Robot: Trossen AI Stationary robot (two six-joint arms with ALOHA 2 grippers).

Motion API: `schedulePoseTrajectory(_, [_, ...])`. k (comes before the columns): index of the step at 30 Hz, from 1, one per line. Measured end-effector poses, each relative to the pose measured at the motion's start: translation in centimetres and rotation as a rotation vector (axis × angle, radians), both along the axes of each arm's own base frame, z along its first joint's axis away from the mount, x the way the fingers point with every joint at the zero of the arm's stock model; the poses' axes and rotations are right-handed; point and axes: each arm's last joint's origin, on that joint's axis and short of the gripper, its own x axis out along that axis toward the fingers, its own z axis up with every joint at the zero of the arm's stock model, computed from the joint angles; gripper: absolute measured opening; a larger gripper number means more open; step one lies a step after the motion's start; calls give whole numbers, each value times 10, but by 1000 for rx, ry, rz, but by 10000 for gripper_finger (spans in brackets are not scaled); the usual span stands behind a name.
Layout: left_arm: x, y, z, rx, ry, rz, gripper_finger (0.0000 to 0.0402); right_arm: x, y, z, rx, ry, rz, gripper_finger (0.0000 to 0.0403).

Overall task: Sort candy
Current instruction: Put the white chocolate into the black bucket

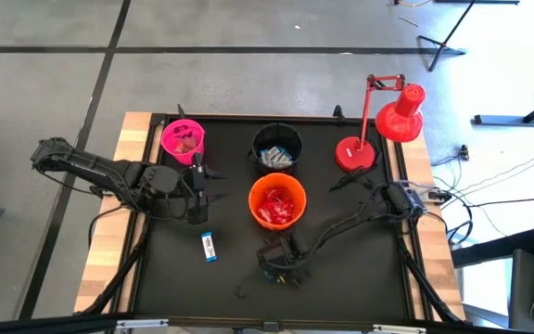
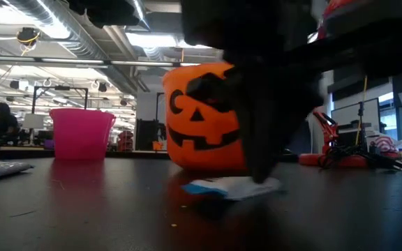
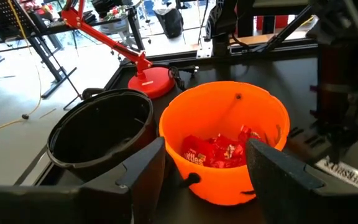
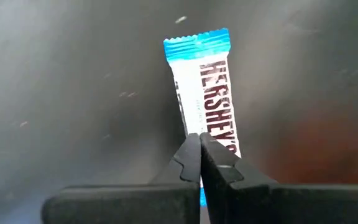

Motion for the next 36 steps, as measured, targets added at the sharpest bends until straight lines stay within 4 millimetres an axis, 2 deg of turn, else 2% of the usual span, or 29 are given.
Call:
schedulePoseTrajectory(3, [0,0,0,1,5,0,212,-8,7,8,-26,9,-7,0])
schedulePoseTrajectory(7, [0,0,-1,2,6,0,212,-18,11,32,-41,-32,-36,0])
schedulePoseTrajectory(13, [0,0,-1,2,7,0,212,-27,10,64,-58,-122,-94,0])
schedulePoseTrajectory(16, [0,0,-1,2,7,0,212,-30,10,73,-54,-134,-136,0])
schedulePoseTrajectory(19, [0,0,-1,2,7,0,212,-32,6,68,-59,-92,-164,3])
schedulePoseTrajectory(24, [0,0,-1,-8,8,-7,212,-33,3,39,-66,-48,-114,44])
schedulePoseTrajectory(29, [-1,0,-2,-7,19,-9,212,-35,5,15,0,-55,-123,134])
schedulePoseTrajectory(36, [-1,0,-2,-8,18,-8,212,-36,2,3,-41,-73,-139,259])
